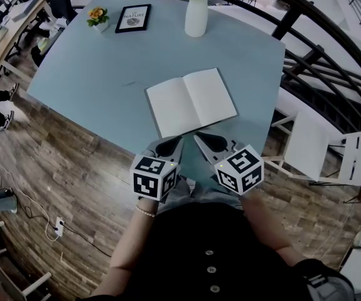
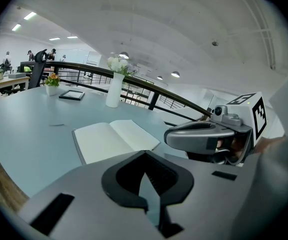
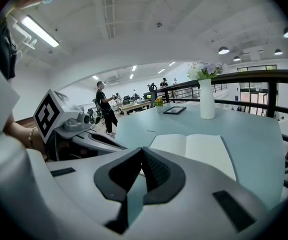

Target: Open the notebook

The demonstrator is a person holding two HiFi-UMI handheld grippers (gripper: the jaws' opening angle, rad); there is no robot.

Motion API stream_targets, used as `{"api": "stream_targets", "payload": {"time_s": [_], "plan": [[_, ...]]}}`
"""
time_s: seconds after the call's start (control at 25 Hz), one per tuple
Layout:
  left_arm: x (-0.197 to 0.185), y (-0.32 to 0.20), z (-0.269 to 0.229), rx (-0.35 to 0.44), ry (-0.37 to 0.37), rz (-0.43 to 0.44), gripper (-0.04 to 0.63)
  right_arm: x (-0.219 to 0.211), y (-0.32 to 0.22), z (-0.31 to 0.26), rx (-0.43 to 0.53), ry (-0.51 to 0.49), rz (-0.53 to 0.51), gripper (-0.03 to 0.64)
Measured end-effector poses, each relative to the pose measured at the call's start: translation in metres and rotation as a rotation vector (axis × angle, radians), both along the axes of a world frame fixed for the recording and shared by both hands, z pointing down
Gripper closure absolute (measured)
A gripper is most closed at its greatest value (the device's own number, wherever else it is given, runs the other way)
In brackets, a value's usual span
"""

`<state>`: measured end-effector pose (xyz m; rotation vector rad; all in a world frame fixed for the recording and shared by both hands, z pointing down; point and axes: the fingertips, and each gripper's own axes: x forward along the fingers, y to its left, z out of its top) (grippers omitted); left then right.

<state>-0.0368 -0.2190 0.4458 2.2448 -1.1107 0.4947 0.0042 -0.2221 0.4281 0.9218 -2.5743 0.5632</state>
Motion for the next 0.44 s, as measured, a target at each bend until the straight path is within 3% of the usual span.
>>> {"api": "stream_targets", "payload": {"time_s": [0.44], "plan": [[0.0000,-0.0009,0.0011,-0.005,0.011,-0.001,0.578,0.0009,-0.0001,0.0056,-0.018,0.006,-0.005,0.612]]}}
